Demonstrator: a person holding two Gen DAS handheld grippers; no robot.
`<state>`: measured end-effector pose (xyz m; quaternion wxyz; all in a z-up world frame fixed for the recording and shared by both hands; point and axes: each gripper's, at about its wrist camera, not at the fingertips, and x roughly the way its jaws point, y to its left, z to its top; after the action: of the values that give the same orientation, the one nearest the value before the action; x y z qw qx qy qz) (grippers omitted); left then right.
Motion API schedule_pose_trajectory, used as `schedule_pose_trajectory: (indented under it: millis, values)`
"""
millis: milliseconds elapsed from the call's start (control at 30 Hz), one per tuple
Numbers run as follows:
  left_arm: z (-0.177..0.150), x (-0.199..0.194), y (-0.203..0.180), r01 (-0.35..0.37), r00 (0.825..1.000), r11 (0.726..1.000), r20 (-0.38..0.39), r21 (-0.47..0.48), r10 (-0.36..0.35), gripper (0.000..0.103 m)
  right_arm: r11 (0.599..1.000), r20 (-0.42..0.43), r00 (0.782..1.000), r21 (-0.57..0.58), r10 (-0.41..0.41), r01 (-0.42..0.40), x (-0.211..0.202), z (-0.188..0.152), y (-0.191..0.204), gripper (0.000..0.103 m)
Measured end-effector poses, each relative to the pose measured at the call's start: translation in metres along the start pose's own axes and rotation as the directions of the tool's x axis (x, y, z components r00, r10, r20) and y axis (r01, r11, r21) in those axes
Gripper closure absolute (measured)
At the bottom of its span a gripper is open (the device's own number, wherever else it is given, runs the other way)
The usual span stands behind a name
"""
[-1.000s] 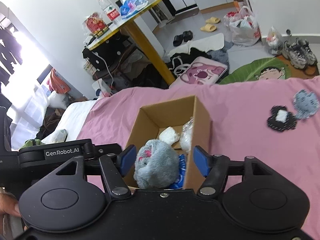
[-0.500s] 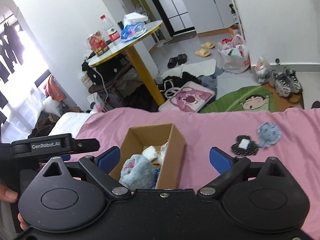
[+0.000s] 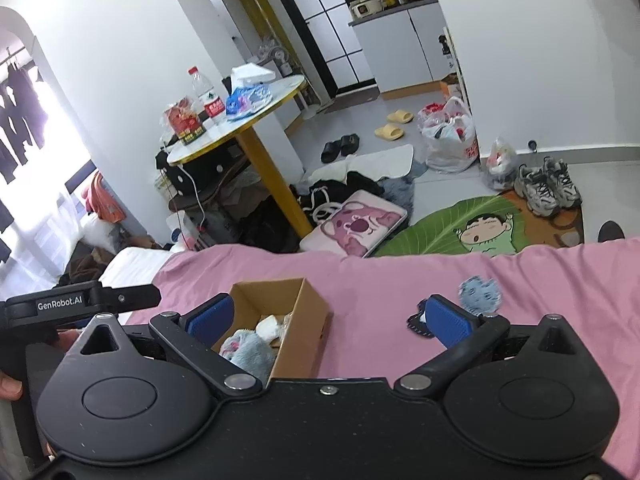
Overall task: Organize soft objects
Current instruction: 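Move both open tools from the box toward the black and blue-grey plushes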
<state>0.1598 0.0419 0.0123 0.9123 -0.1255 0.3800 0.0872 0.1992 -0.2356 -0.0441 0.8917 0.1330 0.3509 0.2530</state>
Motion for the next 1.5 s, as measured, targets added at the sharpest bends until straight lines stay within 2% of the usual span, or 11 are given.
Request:
schedule_pose_trajectory:
  millis: [300, 533, 833, 1033, 1267, 1500]
  values:
    - [-0.004, -0.006, -0.029, 0.029, 0.999, 0.999, -0.014, 0.040, -0.029, 0.000, 0.999, 0.023, 1.000, 0.044, -0.010, 0.009, -0.018, 0.001, -0.033, 0.000]
    - [-0.008, 0.000, -0.054, -0.004, 1.000, 0.995, -0.011, 0.097, 0.005, 0.001, 0.999, 0.031, 1.000, 0.040, 0.000, -0.001, -0.025, 0.000, -0.046, 0.000]
    - [-0.014, 0.022, -0.082, -0.026, 0.999, 0.990, -0.039, 0.137, 0.031, 0.001, 0.997, 0.008, 1.000, 0.074, -0.026, 0.025, -0.019, -0.004, -0.067, 0.000]
    - [-0.017, 0.044, -0.092, -0.033, 0.997, 0.991, -0.061, 0.129, 0.041, 0.001, 0.994, 0.001, 0.999, 0.099, -0.041, 0.041, -0.013, -0.006, -0.077, 0.000]
    - [-0.016, 0.064, -0.100, -0.021, 0.998, 0.994, -0.051, 0.111, 0.027, 0.001, 0.986, -0.009, 1.000, 0.165, -0.015, 0.016, 0.005, -0.011, -0.098, 0.000]
    - [-0.019, 0.096, -0.111, 0.007, 0.997, 0.995, -0.077, 0.102, 0.001, 0.003, 0.974, -0.036, 0.999, 0.221, -0.037, 0.044, 0.026, -0.014, -0.117, 0.002]
